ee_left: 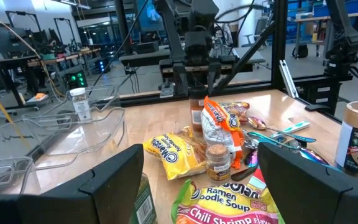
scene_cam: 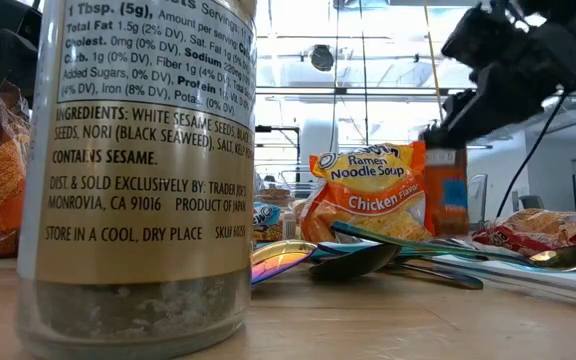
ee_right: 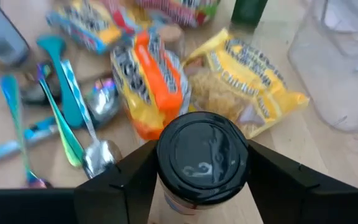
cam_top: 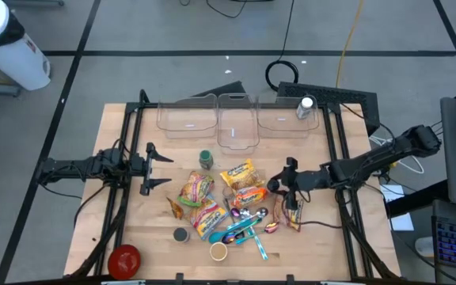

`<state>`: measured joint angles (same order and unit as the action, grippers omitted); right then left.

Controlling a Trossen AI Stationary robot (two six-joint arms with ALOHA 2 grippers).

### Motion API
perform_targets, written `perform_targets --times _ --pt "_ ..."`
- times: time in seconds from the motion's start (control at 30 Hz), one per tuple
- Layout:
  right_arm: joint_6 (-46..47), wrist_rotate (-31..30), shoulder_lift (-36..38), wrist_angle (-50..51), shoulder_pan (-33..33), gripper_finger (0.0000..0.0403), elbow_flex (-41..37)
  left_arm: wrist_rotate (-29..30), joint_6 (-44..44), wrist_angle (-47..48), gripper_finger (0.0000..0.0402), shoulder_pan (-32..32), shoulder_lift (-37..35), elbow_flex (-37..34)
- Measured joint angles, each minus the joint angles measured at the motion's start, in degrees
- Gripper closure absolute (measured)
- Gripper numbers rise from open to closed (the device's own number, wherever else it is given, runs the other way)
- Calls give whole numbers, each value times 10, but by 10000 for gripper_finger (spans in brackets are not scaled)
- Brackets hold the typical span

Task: Pick & Place Food Item
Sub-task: Put the orange seasoning bottle into the right transparent bin

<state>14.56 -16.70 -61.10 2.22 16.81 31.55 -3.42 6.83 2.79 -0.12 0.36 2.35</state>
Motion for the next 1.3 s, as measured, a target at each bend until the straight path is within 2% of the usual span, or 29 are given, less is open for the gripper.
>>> perform_targets --times 0.17,0.4,0.63,1.1,1.3 --pt "46 -22 67 5 -8 203 0 0 0 0 78 0 0 0" --pt "59 -41 127 37 -11 201 0 0 0 0 78 0 0 0" --pt "59 -47 131 40 -11 201 0 0 0 0 78 0 0 0" --pt "145 -225 131 90 -22 200 0 0 0 0 78 0 0 0" --pt "174 -223 131 125 -51 200 0 0 0 0 78 0 0 0"
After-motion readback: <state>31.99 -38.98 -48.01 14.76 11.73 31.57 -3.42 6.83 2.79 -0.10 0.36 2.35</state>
